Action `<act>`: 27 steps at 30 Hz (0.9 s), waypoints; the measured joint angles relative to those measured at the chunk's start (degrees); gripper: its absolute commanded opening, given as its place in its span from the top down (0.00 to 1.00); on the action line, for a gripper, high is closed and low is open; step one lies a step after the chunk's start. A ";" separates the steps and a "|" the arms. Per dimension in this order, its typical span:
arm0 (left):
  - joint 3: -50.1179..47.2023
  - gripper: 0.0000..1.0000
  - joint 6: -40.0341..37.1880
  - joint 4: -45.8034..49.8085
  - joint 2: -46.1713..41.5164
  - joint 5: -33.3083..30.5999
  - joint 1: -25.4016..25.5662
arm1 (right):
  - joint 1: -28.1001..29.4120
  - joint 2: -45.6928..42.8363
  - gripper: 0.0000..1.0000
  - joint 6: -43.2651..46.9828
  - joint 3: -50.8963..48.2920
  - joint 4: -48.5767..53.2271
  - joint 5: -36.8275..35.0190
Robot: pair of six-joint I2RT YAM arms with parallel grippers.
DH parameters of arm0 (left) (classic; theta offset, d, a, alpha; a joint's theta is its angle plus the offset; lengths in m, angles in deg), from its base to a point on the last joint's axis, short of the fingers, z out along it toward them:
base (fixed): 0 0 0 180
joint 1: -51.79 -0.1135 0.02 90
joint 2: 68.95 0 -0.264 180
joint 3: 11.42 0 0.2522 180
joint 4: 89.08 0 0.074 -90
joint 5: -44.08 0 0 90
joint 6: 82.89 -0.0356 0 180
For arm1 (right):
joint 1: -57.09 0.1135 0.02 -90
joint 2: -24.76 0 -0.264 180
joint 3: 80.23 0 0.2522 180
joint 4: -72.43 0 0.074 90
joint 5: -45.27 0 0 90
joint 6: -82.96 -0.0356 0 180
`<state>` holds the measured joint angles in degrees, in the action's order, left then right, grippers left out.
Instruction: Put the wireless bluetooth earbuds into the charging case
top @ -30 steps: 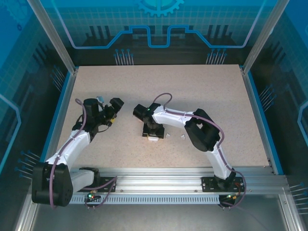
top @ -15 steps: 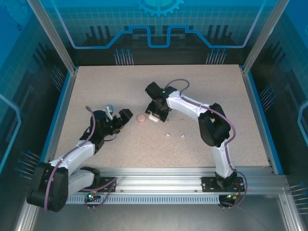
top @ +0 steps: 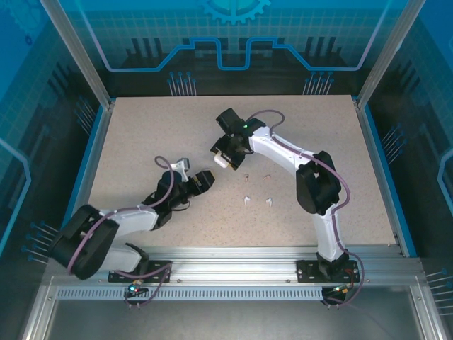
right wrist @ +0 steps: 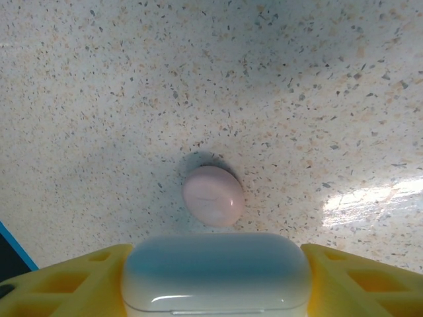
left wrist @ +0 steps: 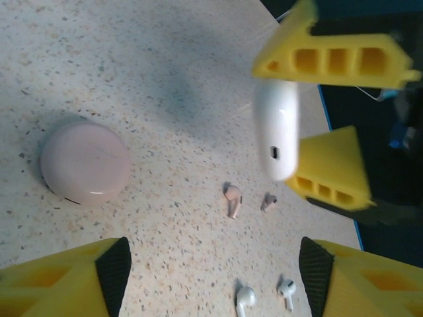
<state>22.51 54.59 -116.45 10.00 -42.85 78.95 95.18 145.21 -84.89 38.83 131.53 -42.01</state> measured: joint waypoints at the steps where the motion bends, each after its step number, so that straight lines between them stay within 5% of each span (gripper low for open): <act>1: 0.42 0.35 0.09 -1.36 1.70 -0.33 0.04 | 0.13 0.00 0.35 -0.17 0.00 0.00 0.04; 14: 6.19 0.51 0.74 -14.91 14.80 -1.60 1.53 | 1.53 -1.14 0.36 -1.11 -1.84 -1.51 0.52; 27: 7.34 0.78 2.36 -19.06 17.25 -2.23 1.86 | 1.55 -1.51 0.36 -1.31 -2.54 -3.50 0.28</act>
<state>29.85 56.95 -135.51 27.25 -45.08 80.81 96.73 143.70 -86.20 36.29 128.04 -41.72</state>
